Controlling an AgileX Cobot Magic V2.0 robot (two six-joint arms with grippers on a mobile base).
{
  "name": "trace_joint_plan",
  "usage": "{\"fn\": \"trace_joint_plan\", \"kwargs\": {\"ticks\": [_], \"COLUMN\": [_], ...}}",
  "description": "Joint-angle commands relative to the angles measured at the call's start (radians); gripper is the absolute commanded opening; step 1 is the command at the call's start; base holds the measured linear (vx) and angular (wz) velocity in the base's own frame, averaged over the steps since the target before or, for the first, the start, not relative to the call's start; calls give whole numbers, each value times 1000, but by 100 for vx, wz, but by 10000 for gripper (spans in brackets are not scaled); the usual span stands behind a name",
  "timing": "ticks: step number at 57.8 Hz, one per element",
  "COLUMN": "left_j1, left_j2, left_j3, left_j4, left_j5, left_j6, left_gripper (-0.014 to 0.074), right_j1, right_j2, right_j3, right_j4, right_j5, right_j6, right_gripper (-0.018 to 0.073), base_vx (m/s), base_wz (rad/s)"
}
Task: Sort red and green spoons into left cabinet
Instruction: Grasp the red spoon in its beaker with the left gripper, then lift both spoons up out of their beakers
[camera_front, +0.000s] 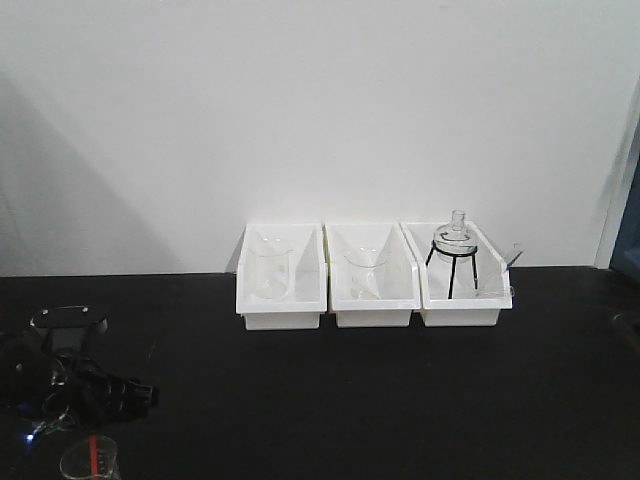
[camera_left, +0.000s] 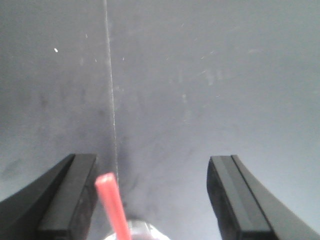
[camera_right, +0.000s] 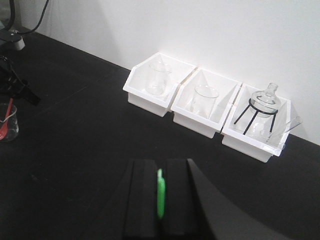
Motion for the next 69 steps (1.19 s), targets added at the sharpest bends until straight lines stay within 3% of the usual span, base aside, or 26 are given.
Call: {"fn": "trace_joint_plan", "kwargs": {"ticks": [1, 14, 32, 49, 69], "left_j1": [-1, -1, -1, -1, -1], "left_j2": [-31, -30, -30, -81, -311], "left_j3": [-34, -34, -34, -35, -35], "left_j4": [-10, -10, -7, -7, -8], "left_j5": [-66, -62, -63, -103, -60], "left_j6": [-11, -11, -7, 0, 14], "left_gripper": [562, 417, -10, -6, -6], "right_j1": [-1, -1, -1, -1, -1], "right_j2": [4, 4, 4, 4, 4], "right_j3": [-26, -26, -26, -26, -26], "right_j4": [20, 20, 27, 28, 29], "right_j5": [-62, -62, -61, -58, -58], "right_j6": [4, 4, 4, 4, 7], "right_gripper": [-3, -3, -3, -3, -3], "base_vx": [0, 0, 0, 0, 0], "base_wz": [0, 0, 0, 0, 0]}}
